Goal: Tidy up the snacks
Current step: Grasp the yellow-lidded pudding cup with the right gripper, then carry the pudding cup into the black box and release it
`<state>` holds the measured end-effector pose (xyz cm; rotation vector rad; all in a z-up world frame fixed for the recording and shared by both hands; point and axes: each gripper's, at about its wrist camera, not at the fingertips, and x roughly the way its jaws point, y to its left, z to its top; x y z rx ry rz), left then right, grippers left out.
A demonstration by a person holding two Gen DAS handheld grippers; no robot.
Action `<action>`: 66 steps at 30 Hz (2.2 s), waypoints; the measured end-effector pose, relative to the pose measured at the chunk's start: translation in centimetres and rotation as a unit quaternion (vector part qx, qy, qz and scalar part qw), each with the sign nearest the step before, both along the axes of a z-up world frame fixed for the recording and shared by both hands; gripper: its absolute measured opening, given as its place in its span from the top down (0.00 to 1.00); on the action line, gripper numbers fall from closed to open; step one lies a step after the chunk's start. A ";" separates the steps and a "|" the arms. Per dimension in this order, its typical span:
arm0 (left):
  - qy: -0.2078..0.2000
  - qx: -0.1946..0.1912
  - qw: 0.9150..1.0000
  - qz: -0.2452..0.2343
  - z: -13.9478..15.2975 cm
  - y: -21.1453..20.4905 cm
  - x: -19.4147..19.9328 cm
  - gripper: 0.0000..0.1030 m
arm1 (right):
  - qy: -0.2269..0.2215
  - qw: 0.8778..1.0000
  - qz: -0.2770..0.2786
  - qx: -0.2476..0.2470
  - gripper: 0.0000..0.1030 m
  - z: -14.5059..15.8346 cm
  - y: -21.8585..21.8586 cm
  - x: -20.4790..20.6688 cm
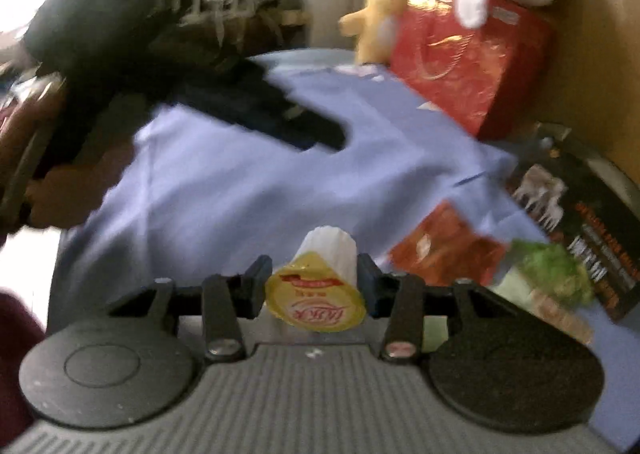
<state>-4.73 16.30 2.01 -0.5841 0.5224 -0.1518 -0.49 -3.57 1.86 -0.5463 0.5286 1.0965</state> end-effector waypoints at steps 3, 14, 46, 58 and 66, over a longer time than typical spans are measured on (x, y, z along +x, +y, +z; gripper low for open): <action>0.012 -0.006 1.000 -0.012 -0.4 -0.8 -0.1 0.50 | -0.006 0.999 -0.024 0.022 0.51 -0.3 -0.9 -0.6; 0.021 -0.032 0.998 -0.058 -0.3 -2.6 -1.3 0.38 | 0.014 0.994 -0.089 0.065 0.44 -0.8 -4.3 -1.7; -0.032 0.031 0.985 -0.169 8.5 -11.7 20.5 0.48 | -0.069 0.952 -0.233 0.185 0.55 7.3 -8.0 13.3; -0.009 0.054 0.982 -0.179 6.4 -14.8 27.0 0.42 | -0.046 0.934 -0.304 0.181 0.50 5.0 -10.6 18.9; -0.028 0.019 0.982 -0.183 6.8 -10.2 18.4 0.37 | 0.084 0.932 -0.264 0.235 0.47 4.3 -14.9 14.4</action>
